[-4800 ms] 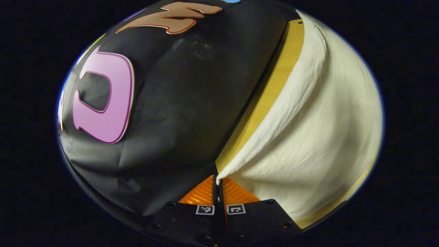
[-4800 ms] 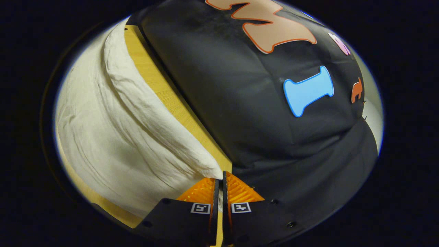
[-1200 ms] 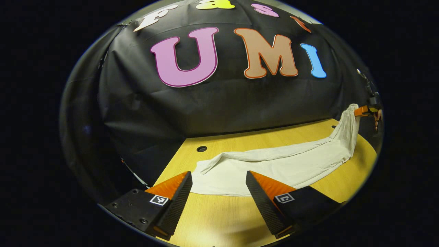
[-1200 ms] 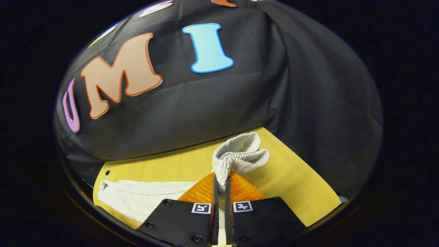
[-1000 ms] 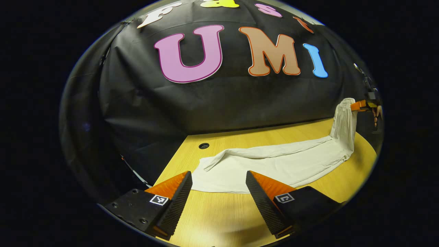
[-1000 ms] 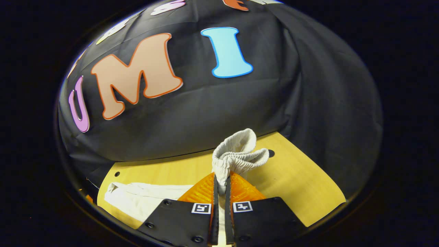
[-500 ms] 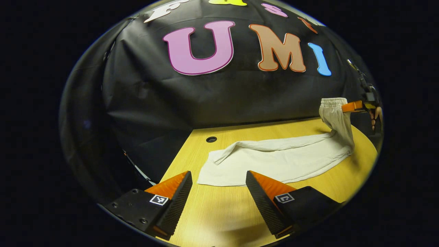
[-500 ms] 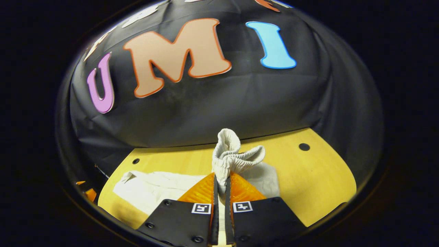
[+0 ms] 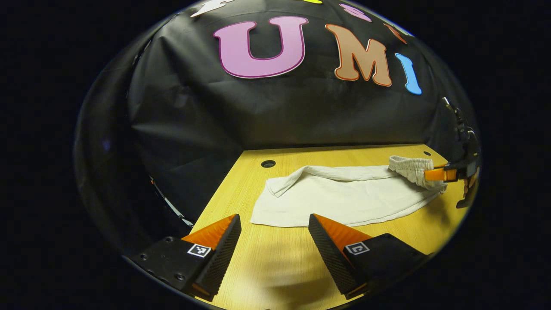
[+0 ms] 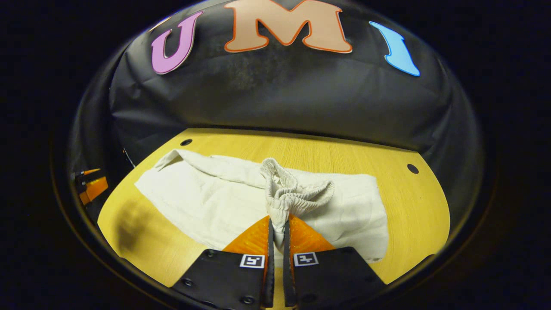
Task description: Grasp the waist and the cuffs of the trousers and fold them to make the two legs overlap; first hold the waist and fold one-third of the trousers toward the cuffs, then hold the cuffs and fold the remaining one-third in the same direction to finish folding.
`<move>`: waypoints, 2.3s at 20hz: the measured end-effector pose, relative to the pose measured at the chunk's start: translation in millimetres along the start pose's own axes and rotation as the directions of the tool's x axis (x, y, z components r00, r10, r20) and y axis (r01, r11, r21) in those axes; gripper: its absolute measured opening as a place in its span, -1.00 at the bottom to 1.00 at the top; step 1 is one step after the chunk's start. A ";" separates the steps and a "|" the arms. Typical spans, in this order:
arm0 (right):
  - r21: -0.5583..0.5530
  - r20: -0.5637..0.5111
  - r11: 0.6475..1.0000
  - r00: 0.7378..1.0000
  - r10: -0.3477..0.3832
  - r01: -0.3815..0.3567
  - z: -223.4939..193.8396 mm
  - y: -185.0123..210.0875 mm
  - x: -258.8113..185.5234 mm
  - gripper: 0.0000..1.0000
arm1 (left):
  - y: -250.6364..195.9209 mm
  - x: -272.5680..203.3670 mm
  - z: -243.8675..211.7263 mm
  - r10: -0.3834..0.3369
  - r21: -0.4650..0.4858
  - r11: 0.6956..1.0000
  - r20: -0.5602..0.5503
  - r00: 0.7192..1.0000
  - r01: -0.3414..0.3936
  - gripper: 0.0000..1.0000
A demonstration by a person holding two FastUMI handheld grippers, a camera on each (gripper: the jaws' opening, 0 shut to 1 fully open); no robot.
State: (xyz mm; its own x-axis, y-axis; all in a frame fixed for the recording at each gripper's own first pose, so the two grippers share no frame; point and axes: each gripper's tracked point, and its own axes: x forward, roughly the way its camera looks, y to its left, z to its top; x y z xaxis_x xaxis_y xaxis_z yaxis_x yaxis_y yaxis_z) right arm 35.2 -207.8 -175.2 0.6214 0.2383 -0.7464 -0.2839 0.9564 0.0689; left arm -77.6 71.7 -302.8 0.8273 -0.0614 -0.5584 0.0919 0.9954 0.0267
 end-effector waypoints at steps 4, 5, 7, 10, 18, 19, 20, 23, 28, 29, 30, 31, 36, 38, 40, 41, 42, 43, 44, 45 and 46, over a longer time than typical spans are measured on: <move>-0.016 -0.017 0.999 0.999 0.047 -0.047 14.7 -4.1 -16.0 -0.36 | 5.9 11.5 -10.5 -0.005 -0.014 1.000 -0.020 1.000 0.005 0.93; -0.020 -0.005 0.998 0.998 0.057 -0.057 21.6 -9.5 -24.7 0.00 | 7.5 15.2 -12.0 -0.007 -0.015 1.000 -0.023 1.000 0.006 0.93; -0.030 0.007 0.999 0.999 0.045 -0.044 41.2 -25.5 -42.8 0.97 | 8.4 23.4 -15.4 -0.017 -0.022 1.000 -0.026 1.000 0.017 0.93; -0.022 0.007 1.000 1.000 0.023 -0.023 39.9 -43.6 -62.5 0.94 | 14.9 47.7 -15.5 -0.023 -0.037 0.999 -0.021 1.000 0.022 1.00; 0.004 -0.001 0.998 0.998 -0.060 0.060 23.7 -64.7 -84.3 0.94 | 24.0 116.5 -35.3 -0.036 -0.095 0.995 -0.083 0.996 0.029 0.94; 0.011 0.000 0.998 0.998 -0.069 0.069 23.8 -67.4 -85.6 0.94 | 21.7 119.8 -39.8 -0.041 -0.087 0.996 -0.102 0.994 0.033 0.96; 0.019 0.001 0.997 0.997 -0.076 0.076 23.9 -71.1 -89.1 0.94 | 20.4 124.6 -45.3 -0.047 -0.088 0.995 -0.116 0.992 0.037 0.98; 0.037 0.009 0.996 0.996 -0.086 0.085 27.4 -73.2 -92.7 0.94 | 11.6 133.1 -61.9 -0.069 -0.107 0.993 -0.164 0.984 0.051 0.98; 0.029 0.001 0.995 0.995 -0.098 0.098 24.4 -80.0 -96.0 0.94 | 6.1 136.5 -61.5 -0.090 -0.050 0.995 -0.163 0.983 0.083 0.90; 0.030 0.000 0.995 0.995 -0.100 0.100 23.7 -81.5 -96.8 0.94 | -0.9 141.6 -58.9 -0.097 -0.062 0.994 -0.154 0.983 0.088 0.78; 0.033 -0.002 0.994 0.995 -0.100 0.100 22.9 -82.9 -98.4 0.94 | -8.6 143.8 -59.3 -0.111 -0.074 0.992 -0.153 0.982 0.101 0.60; 0.037 -0.005 0.994 0.995 -0.099 0.100 21.2 -84.8 -99.5 0.94 | -15.7 144.4 -56.8 -0.139 -0.090 0.988 -0.133 0.981 0.127 0.27; 0.044 -0.008 0.994 0.995 -0.104 0.104 19.1 -97.6 -110.1 0.94 | -28.6 148.9 -47.8 -0.199 -0.206 0.962 -0.096 0.975 0.177 -0.99; 0.040 -0.002 0.994 0.995 -0.103 0.103 19.8 -105.1 -117.2 0.94 | -29.7 146.0 -44.6 -0.194 -0.302 0.940 -0.097 0.976 0.157 -1.00; 0.037 0.008 0.994 0.994 -0.105 0.105 21.0 -114.6 -123.6 0.92 | -28.7 142.2 -34.0 -0.169 -0.336 0.932 -0.071 0.983 0.135 -1.00; 0.042 0.012 0.994 0.995 -0.103 0.102 20.0 -119.0 -126.2 0.92 | -30.5 138.3 -26.9 -0.163 -0.331 0.934 -0.061 0.985 0.134 -1.00; 0.051 0.017 0.994 0.995 -0.100 0.099 21.0 -123.2 -128.7 0.92 | -33.6 134.1 -16.8 -0.162 -0.316 0.938 -0.046 0.986 0.139 -1.00; 0.059 0.020 0.993 0.995 -0.099 0.098 20.7 -127.7 -131.6 0.94 | -36.6 129.5 -5.1 -0.161 -0.295 0.944 -0.028 0.987 0.145 -1.00; 0.068 0.023 0.993 0.995 -0.095 0.094 19.9 -132.3 -134.7 0.94 | -41.4 124.4 8.7 -0.164 -0.276 0.948 -0.008 0.986 0.155 -1.00; 0.075 0.027 0.993 0.995 -0.093 0.090 18.4 -135.5 -136.4 0.94 | -48.5 118.7 21.8 -0.170 -0.264 0.950 0.011 0.985 0.167 -1.00; 0.081 0.032 0.993 0.995 -0.089 0.086 18.1 -138.9 -139.1 0.94 | -56.8 113.6 36.8 -0.178 -0.257 0.949 0.035 0.983 0.181 -1.00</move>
State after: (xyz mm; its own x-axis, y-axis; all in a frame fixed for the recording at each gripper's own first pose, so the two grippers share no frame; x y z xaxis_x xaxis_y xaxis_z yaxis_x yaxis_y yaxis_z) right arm 1.4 -370.8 -69.0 0.6674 0.1573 -0.7279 -0.1690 0.9839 0.0576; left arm 31.6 5.5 -337.3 0.8167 -0.2406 -0.5245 0.0952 0.9527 -0.2887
